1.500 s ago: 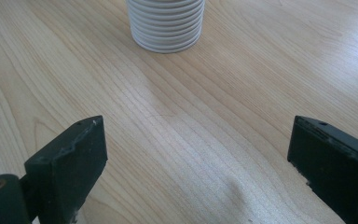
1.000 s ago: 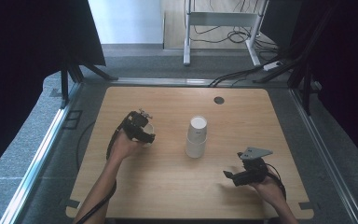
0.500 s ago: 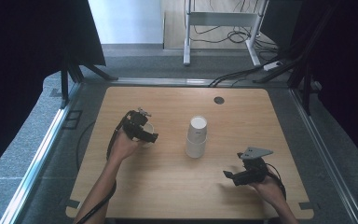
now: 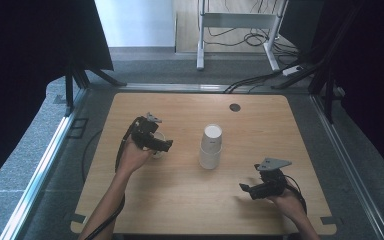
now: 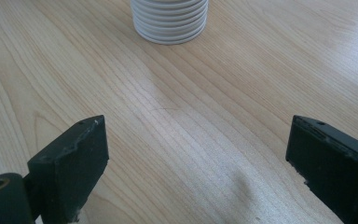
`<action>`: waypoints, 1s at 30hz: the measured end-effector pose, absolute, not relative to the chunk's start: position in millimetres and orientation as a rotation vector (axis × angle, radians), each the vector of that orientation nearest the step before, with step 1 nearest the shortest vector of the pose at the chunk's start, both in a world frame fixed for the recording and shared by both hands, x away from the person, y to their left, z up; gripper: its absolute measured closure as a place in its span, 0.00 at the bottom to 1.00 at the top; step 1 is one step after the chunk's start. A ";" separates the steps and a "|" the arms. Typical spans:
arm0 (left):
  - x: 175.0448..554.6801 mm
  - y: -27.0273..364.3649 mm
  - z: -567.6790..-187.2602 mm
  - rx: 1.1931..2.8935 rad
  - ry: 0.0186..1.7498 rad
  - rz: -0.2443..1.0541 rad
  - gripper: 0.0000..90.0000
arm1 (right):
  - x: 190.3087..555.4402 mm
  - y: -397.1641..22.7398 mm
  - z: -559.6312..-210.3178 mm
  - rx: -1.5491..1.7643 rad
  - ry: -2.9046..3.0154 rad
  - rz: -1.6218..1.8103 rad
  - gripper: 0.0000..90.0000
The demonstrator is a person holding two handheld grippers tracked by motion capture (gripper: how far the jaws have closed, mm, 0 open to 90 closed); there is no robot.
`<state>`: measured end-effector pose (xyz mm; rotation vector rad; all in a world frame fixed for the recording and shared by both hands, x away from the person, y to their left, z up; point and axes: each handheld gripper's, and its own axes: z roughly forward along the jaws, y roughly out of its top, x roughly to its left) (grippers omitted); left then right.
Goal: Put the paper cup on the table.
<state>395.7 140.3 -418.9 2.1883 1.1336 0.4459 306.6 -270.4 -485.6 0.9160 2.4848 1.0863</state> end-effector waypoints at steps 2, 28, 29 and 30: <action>392.6 138.6 -416.1 2.170 1.118 0.451 0.00 | 306.6 -270.4 -485.6 0.914 2.484 1.084 0.06; 347.1 128.0 -388.0 2.100 0.900 0.493 0.00 | 306.5 -273.1 -483.0 0.923 2.473 1.127 0.05; 344.3 127.2 -388.0 2.097 0.893 0.495 0.00 | 306.4 -273.0 -482.9 0.924 2.474 1.123 0.05; 342.7 127.1 -387.8 2.101 0.887 0.498 0.00 | 306.2 -272.8 -483.0 0.924 2.476 1.119 0.05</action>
